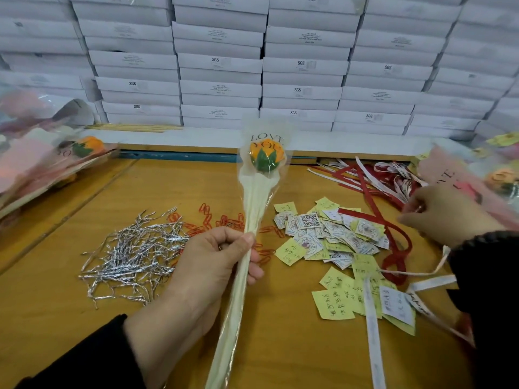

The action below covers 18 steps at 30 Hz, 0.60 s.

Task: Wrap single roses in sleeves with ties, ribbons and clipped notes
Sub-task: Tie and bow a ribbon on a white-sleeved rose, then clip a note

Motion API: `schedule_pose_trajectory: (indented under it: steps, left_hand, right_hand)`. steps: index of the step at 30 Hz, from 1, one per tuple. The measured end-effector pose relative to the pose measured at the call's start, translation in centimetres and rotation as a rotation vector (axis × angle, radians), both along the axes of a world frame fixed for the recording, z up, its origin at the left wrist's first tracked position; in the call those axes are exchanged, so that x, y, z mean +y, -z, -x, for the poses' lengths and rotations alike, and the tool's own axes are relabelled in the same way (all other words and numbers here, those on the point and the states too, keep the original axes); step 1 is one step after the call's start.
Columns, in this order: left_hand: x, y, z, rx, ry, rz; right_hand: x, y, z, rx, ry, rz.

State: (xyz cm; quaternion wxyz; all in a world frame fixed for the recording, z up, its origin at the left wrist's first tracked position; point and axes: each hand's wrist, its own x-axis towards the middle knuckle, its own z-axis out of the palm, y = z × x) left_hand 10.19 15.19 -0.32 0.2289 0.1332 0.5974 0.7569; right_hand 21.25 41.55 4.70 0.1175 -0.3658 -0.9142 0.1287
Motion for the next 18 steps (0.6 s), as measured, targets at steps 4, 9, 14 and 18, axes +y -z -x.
schedule_pose_trajectory:
  steps: [4,9,14,18]
  left_hand:
    - [-0.1,0.0,-0.1,-0.017,0.009,0.003]
    - [-0.2,0.0,-0.1,-0.004,0.023,0.022]
    - [-0.2,0.2,0.0,0.004,0.014,0.035]
    - [-0.2,0.2,0.0,0.008,0.017,0.05]
  right_hand:
    - [1.0,1.6,0.3,-0.167,0.085,0.044]
    - [1.0,2.2,0.8,-0.281,0.086,0.101]
    - [1.1,1.9,0.5,-0.08,0.048,0.138]
    - [0.2,0.6,0.5,0.337,0.007,0.36]
